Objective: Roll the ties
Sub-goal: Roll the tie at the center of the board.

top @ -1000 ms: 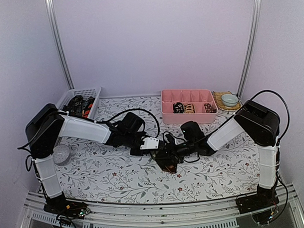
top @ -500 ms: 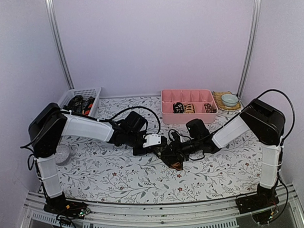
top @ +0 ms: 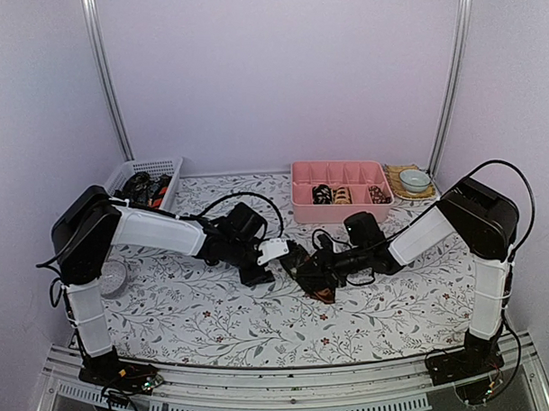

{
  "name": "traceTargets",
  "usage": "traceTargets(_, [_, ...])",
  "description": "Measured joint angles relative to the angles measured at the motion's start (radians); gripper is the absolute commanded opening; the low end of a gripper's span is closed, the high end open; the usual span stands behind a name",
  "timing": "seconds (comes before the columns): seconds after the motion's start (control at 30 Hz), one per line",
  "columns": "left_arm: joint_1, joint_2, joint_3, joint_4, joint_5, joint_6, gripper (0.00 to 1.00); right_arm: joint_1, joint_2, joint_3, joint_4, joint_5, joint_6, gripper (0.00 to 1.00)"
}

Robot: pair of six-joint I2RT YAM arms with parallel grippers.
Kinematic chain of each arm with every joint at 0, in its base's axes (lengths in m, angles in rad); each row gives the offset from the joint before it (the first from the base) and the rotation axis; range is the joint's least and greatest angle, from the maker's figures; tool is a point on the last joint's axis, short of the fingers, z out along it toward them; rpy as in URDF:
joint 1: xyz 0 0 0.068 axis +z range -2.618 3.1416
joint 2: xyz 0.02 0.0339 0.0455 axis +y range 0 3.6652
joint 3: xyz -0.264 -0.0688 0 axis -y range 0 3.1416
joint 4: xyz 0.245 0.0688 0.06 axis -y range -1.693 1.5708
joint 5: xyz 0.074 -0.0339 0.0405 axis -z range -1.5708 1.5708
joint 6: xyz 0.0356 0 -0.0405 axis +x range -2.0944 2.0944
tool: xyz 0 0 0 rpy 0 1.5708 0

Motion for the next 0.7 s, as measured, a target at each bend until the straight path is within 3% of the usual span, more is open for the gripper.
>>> traceTargets(0.13, [0.032,-0.030,-0.010,-0.031,0.081,-0.053,0.90,-0.012,0.000,-0.002,0.001,-0.010,0.002,0.39])
traceTargets(0.23, [0.091,-0.099,-0.026,-0.035,0.197,-0.094,1.00,-0.017,0.000,-0.002,0.003,-0.014,0.002,0.39])
traceTargets(0.43, [0.155,-0.118,0.071,-0.018,0.351,-0.220,1.00,-0.018,0.000,-0.005,0.010,-0.016,0.002,0.38])
traceTargets(0.57, [0.154,0.013,0.235,-0.017,0.448,-0.311,1.00,-0.020,0.000,-0.007,0.012,-0.019,0.004,0.37])
traceTargets(0.7, [0.158,0.145,0.302,-0.014,0.515,-0.372,1.00,-0.023,0.000,-0.008,0.013,-0.024,0.004,0.36])
